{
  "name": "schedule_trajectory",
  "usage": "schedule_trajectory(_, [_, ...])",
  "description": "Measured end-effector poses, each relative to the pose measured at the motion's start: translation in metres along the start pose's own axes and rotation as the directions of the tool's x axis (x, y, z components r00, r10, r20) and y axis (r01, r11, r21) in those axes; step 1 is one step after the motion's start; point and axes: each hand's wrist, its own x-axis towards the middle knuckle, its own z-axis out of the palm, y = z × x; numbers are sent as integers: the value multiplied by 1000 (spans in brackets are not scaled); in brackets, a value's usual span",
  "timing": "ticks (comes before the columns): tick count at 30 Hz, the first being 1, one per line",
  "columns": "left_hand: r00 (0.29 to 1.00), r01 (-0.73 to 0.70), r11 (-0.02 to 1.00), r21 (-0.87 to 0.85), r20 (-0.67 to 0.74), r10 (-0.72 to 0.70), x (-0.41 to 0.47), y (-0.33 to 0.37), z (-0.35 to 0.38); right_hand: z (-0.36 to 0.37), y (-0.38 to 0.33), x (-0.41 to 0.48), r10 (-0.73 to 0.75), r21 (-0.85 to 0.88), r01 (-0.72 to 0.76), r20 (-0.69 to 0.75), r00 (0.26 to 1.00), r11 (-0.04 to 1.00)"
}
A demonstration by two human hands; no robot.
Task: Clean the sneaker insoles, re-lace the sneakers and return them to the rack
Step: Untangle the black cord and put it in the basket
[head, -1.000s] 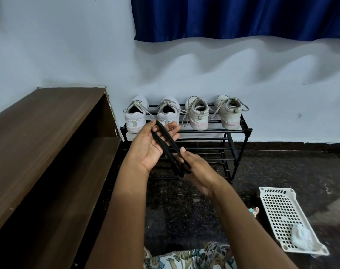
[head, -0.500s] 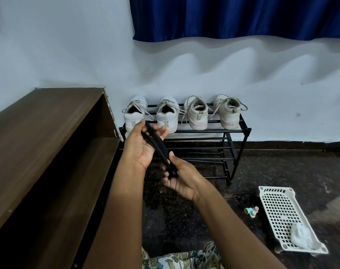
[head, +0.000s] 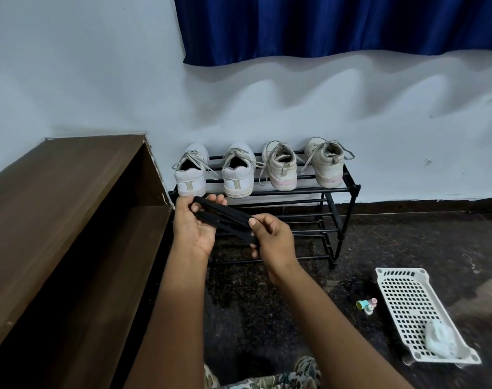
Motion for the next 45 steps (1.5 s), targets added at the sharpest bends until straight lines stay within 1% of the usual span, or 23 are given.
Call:
schedule_trajectory(3, [999,15,999,30,-46,-14,7,-15,-3,-13,4,10,28,-7,-28,-11,1000,1000])
schedule_trajectory(4, [997,23,997,76,-70,-17,10,-20,-6,-18,5,13,50,1,-50,-9,999,999])
schedule_trajectory(6, [994,28,965,260,-114,2,16,-34,-13,-30,9,21,95,-2,-95,1,995,995])
schedule_trajectory(7, [992,24,928,373,-126,25,20,-42,-17,-38,12,25,112,-22,-112,4,994,994])
schedule_trajectory(9, [991,25,815,578,-123,57,26,-57,-25,-56,20,33,128,-85,-128,-11,992,988])
schedule_trajectory(11, [993,74,678,732,-115,16,31,-76,-34,-81,32,45,143,-156,-144,-24,990,977])
schedule_trajectory(13, [989,145,574,806,-122,-80,36,-99,-43,-109,47,58,184,-196,-184,-20,983,963])
schedule_trajectory(15, [975,209,505,837,-142,-169,42,-125,-54,-139,65,68,230,-212,-228,-13,973,950])
schedule_trajectory(17, [962,231,460,857,-130,-241,48,-156,-62,-169,88,74,287,-183,-289,-37,957,940])
schedule_trajectory(21, [934,232,475,849,-59,-351,65,-226,-74,-230,136,82,418,17,-420,-150,896,907])
schedule_trajectory(23, [902,265,452,852,-53,-430,76,-267,-79,-268,161,87,452,76,-446,-194,871,892])
schedule_trajectory(26, [849,311,404,860,-60,-525,88,-329,-79,-327,194,95,488,134,-470,-235,841,873])
schedule_trajectory(30, [801,362,421,832,-47,-597,106,-416,-75,-408,228,106,530,150,-509,-257,808,848])
schedule_trajectory(33, [787,390,395,832,-79,-611,115,-475,-71,-459,248,120,526,123,-515,-317,789,848])
schedule_trajectory(35, [788,392,365,845,-103,-608,120,-509,-68,-484,262,130,512,129,-506,-396,762,853])
schedule_trajectory(38, [808,371,330,868,-126,-576,131,-551,-66,-513,280,144,477,122,-485,-495,726,866])
schedule_trajectory(40, [835,319,283,904,-127,-535,139,-571,-64,-527,288,153,446,64,-497,-551,705,865])
schedule_trajectory(42, [858,231,218,948,-92,-505,146,-588,-61,-539,293,161,404,-20,-514,-593,697,858])
schedule_trajectory(45, [885,84,130,988,-15,-465,156,-610,-61,-553,301,169,318,-180,-544,-646,694,820])
